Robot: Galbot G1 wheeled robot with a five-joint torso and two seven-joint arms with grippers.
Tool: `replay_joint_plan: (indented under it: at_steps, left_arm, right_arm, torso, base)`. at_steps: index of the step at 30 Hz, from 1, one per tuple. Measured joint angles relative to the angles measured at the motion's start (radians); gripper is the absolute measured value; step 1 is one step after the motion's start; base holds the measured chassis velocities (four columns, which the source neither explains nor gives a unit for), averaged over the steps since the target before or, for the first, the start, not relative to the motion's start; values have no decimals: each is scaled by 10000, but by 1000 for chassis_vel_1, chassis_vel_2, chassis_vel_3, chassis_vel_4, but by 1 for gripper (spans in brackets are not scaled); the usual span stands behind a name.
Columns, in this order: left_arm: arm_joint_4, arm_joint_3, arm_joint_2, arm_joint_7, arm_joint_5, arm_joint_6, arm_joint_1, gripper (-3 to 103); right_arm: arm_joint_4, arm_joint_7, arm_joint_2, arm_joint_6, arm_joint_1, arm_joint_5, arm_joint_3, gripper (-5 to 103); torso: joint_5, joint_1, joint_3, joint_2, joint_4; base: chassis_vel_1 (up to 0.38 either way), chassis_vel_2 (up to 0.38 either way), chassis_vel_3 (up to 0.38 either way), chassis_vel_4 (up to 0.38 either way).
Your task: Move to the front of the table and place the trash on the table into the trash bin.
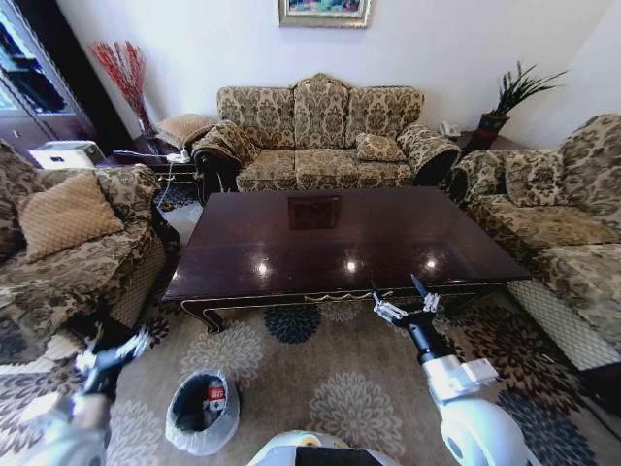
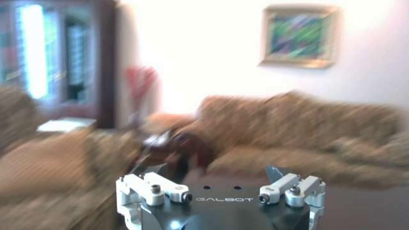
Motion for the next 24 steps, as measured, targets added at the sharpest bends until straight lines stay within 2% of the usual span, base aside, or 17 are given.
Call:
replay_joint_plan:
  at_steps: [5,24]
  left_arm:
    - [-517,132,529,34,-327,290,133,100]
    - [-330,173,554,60,-300,333,141,100]
  right_arm:
    - [166,0,256,253,-453,-659,-12,100]
    - [178,0,304,262,-473,-800,-37,100]
  torso:
    - [-1,0,0,0,5]
    - [-4,0,0,0,5]
  base:
    - [0,0,0,0]
    - [0,0,0,0]
